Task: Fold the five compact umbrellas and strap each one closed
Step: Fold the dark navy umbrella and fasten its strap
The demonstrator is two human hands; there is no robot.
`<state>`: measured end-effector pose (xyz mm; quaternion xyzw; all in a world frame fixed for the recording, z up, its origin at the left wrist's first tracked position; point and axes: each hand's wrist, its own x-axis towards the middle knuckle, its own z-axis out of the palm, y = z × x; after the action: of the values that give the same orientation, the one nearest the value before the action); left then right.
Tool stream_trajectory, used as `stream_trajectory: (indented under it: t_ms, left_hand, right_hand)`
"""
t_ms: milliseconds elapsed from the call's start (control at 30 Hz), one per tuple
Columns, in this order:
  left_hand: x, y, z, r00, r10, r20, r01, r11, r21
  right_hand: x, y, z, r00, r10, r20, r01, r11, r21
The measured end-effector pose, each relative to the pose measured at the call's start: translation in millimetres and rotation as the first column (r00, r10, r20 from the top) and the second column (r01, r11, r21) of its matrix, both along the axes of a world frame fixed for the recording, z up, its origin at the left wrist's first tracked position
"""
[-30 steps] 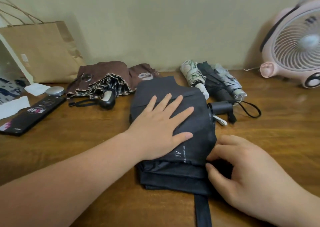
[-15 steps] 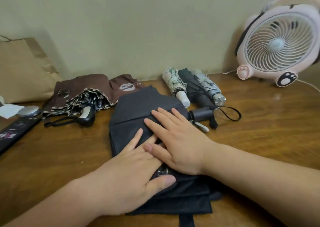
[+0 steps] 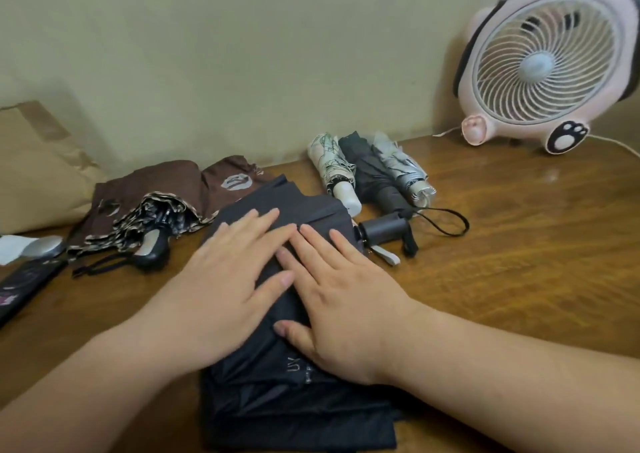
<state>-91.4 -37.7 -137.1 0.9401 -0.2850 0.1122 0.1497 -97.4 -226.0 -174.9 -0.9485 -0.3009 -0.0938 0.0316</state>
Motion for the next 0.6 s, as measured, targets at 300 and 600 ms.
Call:
stream_trajectory:
  t_ms: [300,600]
  left_hand:
    - [-19,35,-15,0.969,0.168,-0.182,-0.082,0.911,0.404]
    - [-22,50,-21,0.962,0.024,-0.273,0.003,0.995,0.098]
  right_hand:
    - [-9,-34,53,0.98,-0.138,-0.143,0.076,0.925,-0.372]
    - [-25,-9,46,0.882,0.357,-0.307,-0.355,0.933,0.063]
